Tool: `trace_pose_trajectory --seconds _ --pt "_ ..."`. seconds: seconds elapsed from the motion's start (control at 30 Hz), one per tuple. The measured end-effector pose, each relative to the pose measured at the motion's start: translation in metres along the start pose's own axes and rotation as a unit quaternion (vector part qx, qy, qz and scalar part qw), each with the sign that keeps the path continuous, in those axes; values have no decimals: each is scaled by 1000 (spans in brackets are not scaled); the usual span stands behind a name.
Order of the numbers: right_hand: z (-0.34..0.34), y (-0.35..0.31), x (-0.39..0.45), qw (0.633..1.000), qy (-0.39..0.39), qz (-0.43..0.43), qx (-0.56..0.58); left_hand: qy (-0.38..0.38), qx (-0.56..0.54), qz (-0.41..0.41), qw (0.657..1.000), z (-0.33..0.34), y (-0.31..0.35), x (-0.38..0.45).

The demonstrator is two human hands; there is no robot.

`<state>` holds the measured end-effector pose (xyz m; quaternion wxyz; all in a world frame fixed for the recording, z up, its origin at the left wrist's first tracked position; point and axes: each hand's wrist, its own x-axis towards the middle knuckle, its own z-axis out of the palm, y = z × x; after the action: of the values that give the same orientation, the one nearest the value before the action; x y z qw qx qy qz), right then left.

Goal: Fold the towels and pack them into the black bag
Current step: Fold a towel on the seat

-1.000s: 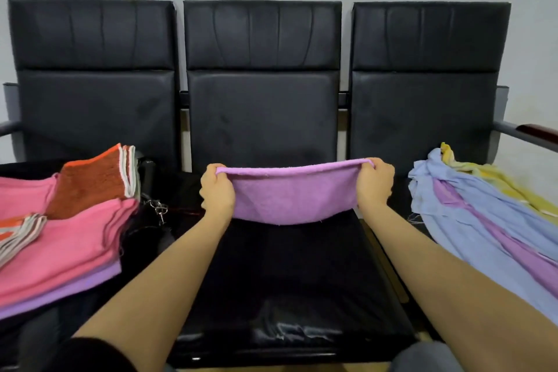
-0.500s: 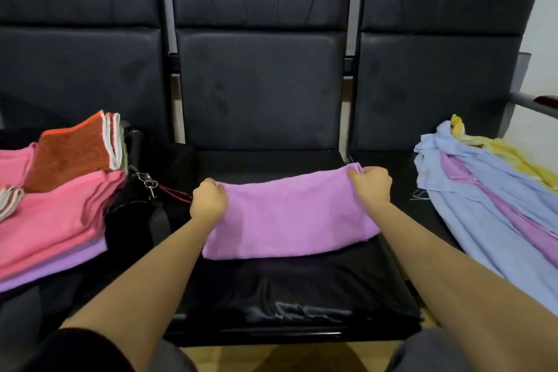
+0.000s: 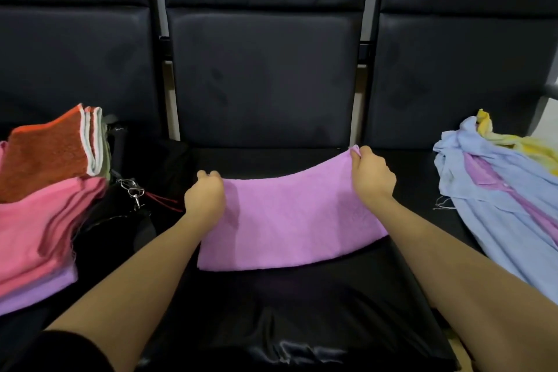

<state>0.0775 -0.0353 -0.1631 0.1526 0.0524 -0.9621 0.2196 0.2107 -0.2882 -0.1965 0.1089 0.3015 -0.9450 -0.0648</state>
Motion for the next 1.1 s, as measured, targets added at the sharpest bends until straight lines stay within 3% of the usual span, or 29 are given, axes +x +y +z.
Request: trace_pose_trajectory --seconds 0.23,0.37,0.43,0.53,0.67,0.83,0.97,1.1 --pt "26 -11 13 995 -4 -49 -84 17 134 20 991 27 8 6" --pt "43 -11 2 990 -4 -138 -30 57 139 27 988 41 15 -12" --pt "52 -11 -9 984 -33 -174 16 65 117 14 991 44 21 -25" --pt "60 -6 -30 968 -132 -212 33 -8 83 -18 996 49 26 -40" --pt "61 9 -57 951 -206 -216 -76 -51 66 -30 996 53 20 -56" --pt "51 20 -79 951 -196 -201 -130 -38 81 -24 996 41 16 -69" --pt "40 24 -79 960 -197 -166 -109 26 110 3 994 46 16 -74" --pt "39 27 -82 955 -174 -190 -146 -20 148 14 989 47 17 -81"
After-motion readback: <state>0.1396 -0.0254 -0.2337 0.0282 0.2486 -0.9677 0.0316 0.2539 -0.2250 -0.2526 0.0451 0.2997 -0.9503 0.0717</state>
